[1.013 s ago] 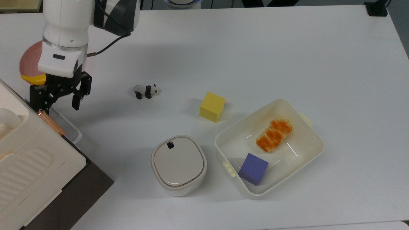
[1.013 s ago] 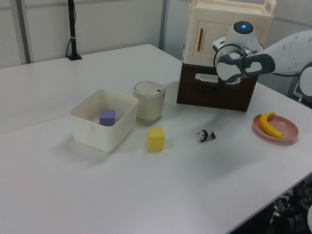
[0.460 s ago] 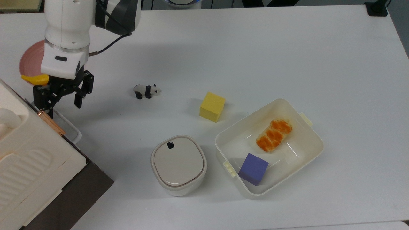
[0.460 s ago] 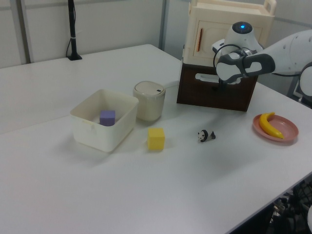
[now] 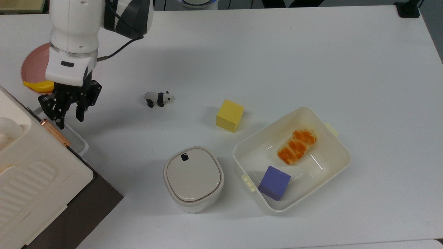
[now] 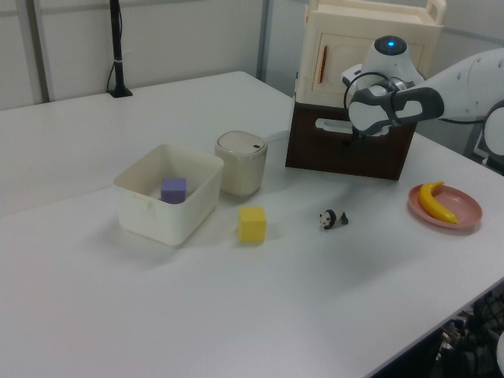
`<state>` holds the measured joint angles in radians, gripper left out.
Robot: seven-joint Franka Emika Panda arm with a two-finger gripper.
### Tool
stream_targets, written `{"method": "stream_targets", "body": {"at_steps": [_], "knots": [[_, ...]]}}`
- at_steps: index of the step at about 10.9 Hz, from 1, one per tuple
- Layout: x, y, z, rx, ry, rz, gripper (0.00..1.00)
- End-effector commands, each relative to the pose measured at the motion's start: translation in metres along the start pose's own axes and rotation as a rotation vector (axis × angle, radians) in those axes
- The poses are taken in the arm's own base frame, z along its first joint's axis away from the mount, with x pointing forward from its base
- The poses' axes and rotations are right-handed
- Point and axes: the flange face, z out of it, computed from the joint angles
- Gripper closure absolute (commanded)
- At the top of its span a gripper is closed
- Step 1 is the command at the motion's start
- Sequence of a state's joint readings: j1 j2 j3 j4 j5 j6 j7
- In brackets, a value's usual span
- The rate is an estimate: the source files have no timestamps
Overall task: Slide the drawer open
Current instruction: 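Close the gripper on the white drawer handle, then pull the drawer handle outward away from the drawer unit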
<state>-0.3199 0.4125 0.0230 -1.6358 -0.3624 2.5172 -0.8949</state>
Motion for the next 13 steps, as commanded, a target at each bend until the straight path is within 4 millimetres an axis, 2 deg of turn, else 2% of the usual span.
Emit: {"method": "stream_targets", "body": {"at_steps": [1, 3, 5, 6, 8, 10, 13], "knots": [[0.003, -0.008, -0.001, 0.001, -0.009, -0.019, 0.75], [0.005, -0.004, -0.001, -0.006, -0.006, -0.017, 0.84], [0.004, -0.005, 0.003, -0.004, -0.008, -0.018, 0.87], [0.005, -0.006, 0.003, -0.005, -0.011, -0.026, 0.94], [0.006, -0.010, 0.001, -0.003, -0.014, -0.029, 0.97], [0.013, -0.029, -0.006, 0.017, -0.012, -0.049, 0.97], [0.016, -0.072, -0.035, 0.053, -0.009, -0.091, 0.97]]}}
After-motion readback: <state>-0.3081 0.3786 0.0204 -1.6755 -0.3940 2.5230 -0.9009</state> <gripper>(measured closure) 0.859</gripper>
